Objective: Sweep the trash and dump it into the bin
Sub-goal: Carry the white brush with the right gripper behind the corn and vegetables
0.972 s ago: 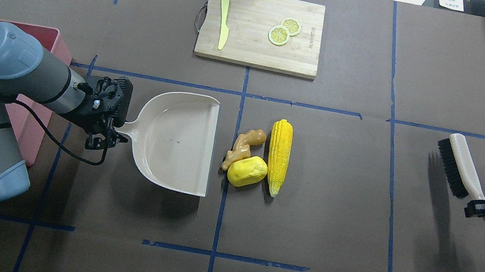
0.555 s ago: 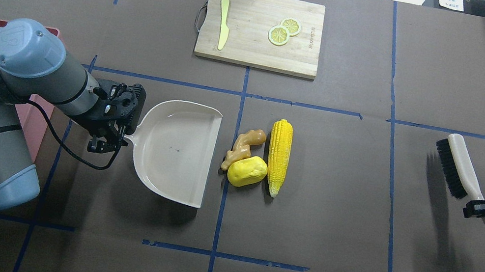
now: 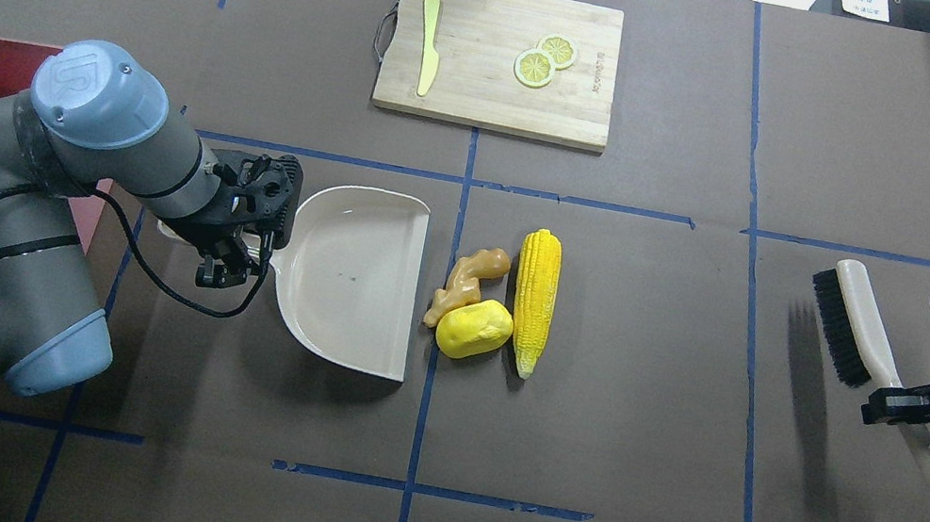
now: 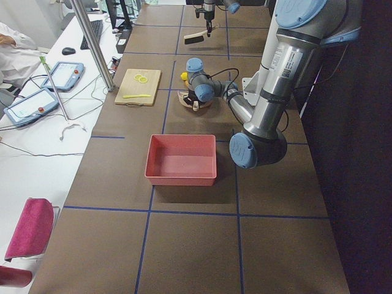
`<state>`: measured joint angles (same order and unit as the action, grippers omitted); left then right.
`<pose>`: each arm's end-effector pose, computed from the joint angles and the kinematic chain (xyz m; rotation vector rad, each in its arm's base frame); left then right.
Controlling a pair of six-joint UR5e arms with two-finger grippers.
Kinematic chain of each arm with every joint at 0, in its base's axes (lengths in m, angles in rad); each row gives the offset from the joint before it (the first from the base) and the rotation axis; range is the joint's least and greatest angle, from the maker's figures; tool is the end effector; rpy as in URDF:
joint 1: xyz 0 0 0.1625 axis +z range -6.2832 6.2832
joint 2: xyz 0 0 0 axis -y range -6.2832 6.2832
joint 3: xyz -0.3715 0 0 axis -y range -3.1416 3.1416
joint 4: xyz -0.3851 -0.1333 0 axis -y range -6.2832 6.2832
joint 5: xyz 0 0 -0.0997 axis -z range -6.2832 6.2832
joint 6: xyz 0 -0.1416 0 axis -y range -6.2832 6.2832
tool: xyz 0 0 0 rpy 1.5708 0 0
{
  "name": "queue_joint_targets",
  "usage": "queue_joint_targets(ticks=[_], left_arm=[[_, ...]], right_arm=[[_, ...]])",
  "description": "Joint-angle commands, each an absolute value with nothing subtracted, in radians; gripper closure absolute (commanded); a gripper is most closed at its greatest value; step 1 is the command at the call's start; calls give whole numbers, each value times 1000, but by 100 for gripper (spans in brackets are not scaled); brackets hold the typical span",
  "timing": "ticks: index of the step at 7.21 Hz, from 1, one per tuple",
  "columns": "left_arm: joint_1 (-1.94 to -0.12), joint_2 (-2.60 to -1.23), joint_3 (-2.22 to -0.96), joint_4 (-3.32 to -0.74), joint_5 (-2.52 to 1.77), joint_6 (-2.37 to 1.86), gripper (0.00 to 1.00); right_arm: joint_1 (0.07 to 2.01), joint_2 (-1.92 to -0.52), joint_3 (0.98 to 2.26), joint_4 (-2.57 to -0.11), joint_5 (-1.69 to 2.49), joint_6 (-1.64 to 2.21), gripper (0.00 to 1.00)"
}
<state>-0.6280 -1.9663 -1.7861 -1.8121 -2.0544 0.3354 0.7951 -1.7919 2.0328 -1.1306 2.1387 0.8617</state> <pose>0.4609 -0.4180 0.2920 0.7216 0.7451 1.3782 -0.2709 -0.3578 0.4630 0.0541 -0.8555 -0.1127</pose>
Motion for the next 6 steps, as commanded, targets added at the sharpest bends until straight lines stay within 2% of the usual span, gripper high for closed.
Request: queue_joint_targets(ticks=[1,6], left_arm=[[-627,-1976,-1767,-1819,-2056,331,100],[-626,-1991,-1766,-1819,-2056,331,100]], right_arm=[[706,-1726,2059,-1131,2116,1016,100],[530,-1583,2068,-1138,1994,1254,100]])
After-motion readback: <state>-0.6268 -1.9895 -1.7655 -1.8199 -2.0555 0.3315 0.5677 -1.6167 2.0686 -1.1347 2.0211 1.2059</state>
